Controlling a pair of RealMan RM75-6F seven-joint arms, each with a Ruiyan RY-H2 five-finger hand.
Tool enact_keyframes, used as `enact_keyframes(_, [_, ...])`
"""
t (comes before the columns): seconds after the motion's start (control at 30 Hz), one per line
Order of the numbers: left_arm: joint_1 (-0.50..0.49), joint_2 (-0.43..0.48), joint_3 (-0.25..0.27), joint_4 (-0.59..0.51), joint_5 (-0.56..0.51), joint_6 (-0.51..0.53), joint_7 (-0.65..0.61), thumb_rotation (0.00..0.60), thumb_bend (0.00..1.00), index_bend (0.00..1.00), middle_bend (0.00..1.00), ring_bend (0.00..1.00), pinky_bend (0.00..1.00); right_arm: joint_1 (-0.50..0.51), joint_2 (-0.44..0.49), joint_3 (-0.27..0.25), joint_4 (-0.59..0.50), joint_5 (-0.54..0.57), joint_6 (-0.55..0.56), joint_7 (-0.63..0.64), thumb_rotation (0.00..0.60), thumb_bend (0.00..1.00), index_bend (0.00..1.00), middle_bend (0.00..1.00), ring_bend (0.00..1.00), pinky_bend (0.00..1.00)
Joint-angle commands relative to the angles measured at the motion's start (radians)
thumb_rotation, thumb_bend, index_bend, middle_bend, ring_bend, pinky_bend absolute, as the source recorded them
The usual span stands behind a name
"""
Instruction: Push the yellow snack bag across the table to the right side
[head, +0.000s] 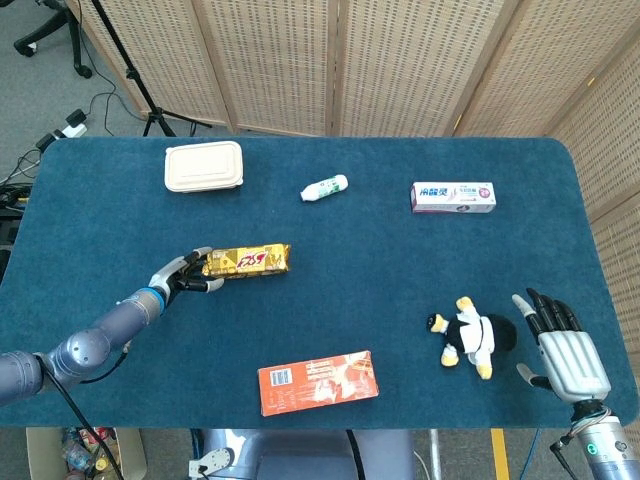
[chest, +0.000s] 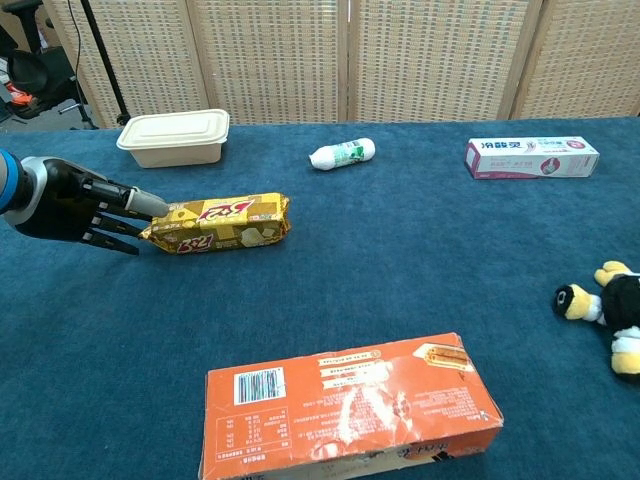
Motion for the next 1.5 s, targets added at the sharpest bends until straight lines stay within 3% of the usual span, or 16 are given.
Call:
enact_keyframes(0.03, [-0.006,-0.003,-0.004,-0.009,-0.002,0.01,-0.003,0.6,0.32,0.0,0.0,0.0,0.01,0.0,0.002,0.0,0.0,-0.001,0.0,0.003,0.6,0.23,0.01,0.0,0.0,0.08])
enact_keyframes(1.5, [-0.089,-0.101,-0.05,-0.06,-0.058,0.103,0.027,0.6,0.32,0.0,0.0,0.0,0.01,-0.001,0.009,-0.003,0.0,-0.011,-0.002,0.023,0.6,0.24,0.01,0.0,0.0,0.08])
